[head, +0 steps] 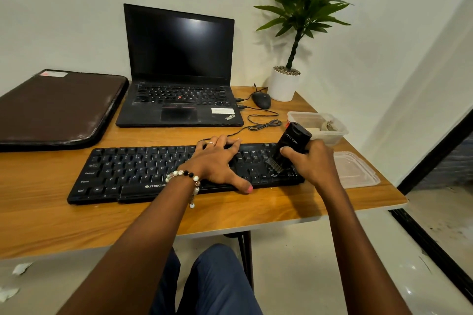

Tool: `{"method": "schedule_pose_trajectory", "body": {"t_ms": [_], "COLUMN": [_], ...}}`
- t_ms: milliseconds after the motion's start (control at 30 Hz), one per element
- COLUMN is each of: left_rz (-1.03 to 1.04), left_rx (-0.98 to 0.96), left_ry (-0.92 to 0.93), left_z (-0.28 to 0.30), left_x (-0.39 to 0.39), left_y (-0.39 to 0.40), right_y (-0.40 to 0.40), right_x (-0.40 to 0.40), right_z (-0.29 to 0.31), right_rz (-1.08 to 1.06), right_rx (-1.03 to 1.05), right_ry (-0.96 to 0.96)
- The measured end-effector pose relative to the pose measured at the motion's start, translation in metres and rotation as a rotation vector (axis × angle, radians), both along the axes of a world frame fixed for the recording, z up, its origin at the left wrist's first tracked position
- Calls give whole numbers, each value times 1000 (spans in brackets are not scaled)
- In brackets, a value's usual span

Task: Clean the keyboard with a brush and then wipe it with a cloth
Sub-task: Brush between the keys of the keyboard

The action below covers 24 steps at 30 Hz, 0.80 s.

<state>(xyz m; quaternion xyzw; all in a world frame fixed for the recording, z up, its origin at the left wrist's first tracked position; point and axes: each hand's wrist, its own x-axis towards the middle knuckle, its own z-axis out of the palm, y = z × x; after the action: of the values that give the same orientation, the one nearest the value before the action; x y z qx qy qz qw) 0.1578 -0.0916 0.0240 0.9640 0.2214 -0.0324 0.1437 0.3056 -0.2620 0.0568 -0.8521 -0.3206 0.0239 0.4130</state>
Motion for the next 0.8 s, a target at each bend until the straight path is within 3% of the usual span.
{"method": "schedule_pose_trajectory", "body": {"t_ms": [133,200,333,400,567,700,800], "left_rz": [-3,-5,0,-1,0,-4,-3], "left_rx": [1,3,1,4,-2,-7,-6], "left_ry": [-2,-5,-2,0,-1,-2,5], "left_z": [0,-1,-1,-1,0,0,0], "left_x": [0,0,0,0,0,0,0], "left_y": [1,1,1,1,1,0,0], "right_y": [-2,0,6,5,-3,-7,-14], "right_x": [0,-3,-12,-13,-16,-15,-8], "right_z": [0,2,-1,-6,-1,-2,-7], "right_rz": [-182,-185,24,12,-162,11,-99], "right_rx": [-181,-173,62,2,-156,35,-18], "right_ry": [-312,-378,66,42,-337,14,-94]}}
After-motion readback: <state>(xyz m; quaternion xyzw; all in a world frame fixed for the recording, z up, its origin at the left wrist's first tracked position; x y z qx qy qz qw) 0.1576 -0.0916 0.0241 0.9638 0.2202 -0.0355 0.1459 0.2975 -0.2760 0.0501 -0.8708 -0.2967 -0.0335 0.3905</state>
